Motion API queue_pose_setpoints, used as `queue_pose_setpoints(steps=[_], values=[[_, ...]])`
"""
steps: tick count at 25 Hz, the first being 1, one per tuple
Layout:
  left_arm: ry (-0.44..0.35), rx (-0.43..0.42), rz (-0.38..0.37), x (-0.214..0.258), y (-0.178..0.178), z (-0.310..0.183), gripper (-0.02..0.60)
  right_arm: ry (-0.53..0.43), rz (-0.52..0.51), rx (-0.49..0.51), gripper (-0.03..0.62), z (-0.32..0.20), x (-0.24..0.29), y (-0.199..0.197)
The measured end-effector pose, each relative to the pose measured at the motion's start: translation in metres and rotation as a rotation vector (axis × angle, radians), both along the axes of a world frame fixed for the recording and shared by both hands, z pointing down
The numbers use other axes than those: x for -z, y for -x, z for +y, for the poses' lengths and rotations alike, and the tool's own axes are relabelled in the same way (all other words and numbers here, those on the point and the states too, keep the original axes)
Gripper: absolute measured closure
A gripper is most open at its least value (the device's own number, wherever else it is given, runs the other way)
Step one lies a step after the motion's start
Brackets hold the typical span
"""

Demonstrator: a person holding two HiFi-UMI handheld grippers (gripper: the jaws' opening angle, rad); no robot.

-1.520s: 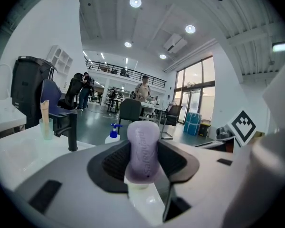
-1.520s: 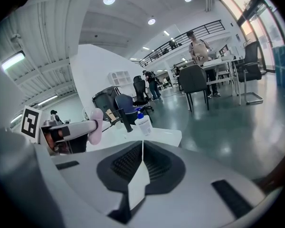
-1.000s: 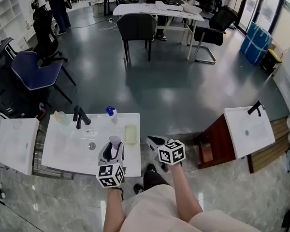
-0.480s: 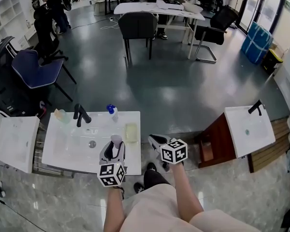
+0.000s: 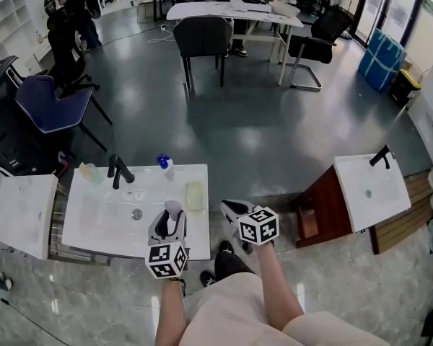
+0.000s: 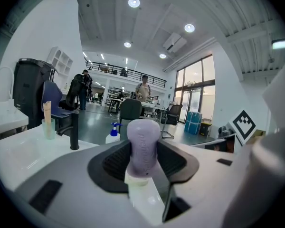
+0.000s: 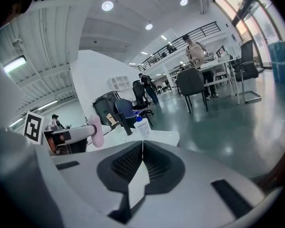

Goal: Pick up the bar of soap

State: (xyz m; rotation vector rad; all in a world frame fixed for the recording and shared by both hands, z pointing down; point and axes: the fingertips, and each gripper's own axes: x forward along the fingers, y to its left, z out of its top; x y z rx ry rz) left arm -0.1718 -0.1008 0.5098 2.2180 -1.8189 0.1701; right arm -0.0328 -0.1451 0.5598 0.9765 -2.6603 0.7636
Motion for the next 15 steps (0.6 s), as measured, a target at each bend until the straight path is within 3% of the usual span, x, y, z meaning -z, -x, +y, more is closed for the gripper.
queue_pose_setpoints(steps=[15], values=[[0.004, -0.011, 0.0, -0.0006, -0.0001, -0.0007, 0.399, -0.014, 0.018, 0.017, 0.588, 0.0016, 0.0025, 0.0069]])
